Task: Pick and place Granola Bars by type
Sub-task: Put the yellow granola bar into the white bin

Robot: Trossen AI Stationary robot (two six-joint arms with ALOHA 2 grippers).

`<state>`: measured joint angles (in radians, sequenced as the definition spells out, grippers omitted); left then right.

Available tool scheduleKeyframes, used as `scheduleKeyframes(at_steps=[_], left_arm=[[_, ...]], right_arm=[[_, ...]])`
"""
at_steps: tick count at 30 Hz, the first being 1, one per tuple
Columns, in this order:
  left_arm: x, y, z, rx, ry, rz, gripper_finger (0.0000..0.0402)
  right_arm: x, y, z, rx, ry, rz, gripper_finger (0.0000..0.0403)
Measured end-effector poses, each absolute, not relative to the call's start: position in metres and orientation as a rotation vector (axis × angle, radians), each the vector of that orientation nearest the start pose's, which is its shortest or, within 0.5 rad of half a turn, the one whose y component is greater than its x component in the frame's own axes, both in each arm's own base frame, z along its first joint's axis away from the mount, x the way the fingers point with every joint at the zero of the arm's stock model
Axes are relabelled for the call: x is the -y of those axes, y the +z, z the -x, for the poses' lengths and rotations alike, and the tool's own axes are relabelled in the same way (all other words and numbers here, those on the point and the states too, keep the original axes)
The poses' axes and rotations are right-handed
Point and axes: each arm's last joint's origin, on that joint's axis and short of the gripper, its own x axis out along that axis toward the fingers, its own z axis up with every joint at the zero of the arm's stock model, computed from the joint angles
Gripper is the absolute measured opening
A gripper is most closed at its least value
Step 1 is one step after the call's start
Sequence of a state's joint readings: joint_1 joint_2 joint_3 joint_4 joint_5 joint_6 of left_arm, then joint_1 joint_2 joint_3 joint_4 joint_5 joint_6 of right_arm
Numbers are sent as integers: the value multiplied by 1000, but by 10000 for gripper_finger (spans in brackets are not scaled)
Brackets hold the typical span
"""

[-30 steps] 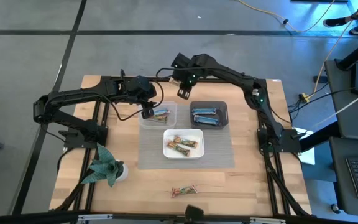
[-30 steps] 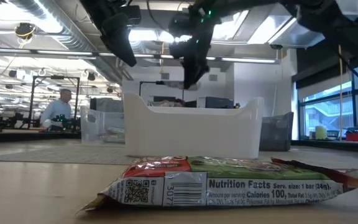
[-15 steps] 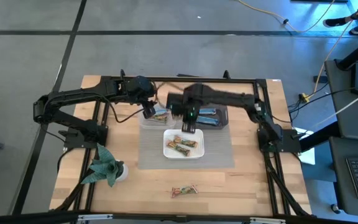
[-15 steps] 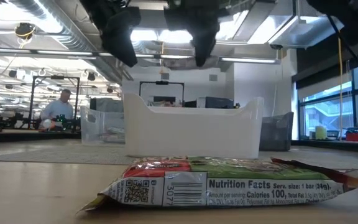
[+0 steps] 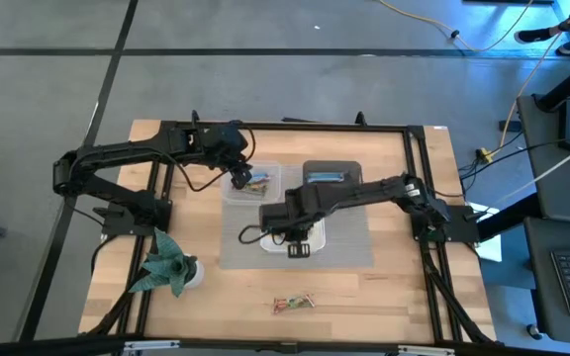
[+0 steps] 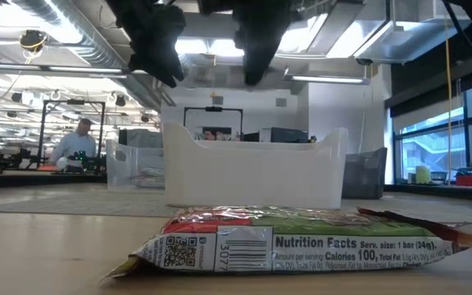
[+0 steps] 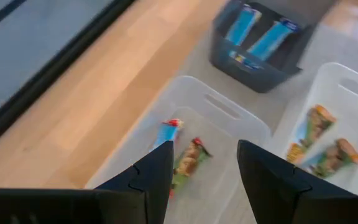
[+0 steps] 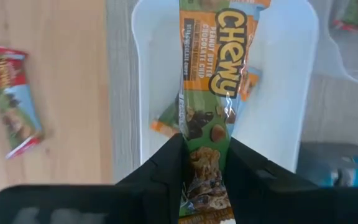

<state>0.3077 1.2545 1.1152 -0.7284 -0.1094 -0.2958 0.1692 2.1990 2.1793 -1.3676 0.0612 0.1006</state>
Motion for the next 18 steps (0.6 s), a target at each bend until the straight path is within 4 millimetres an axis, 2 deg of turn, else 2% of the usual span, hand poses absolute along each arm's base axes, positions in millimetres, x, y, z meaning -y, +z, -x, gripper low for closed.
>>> scheduleKeyframes(at_steps=[5, 12, 18], left_arm=[[-64, 307, -244, -796, 457, 338, 171], [-42, 312, -254, -741, 370, 309, 173], [-24, 317, -261, -673, 294, 286, 171]], right_arm=[[-70, 244, -437, -1398, 5, 88, 103], [-54, 194, -425, -1539, -47, 92, 103], [-52, 169, -421, -1544, -49, 87, 103]])
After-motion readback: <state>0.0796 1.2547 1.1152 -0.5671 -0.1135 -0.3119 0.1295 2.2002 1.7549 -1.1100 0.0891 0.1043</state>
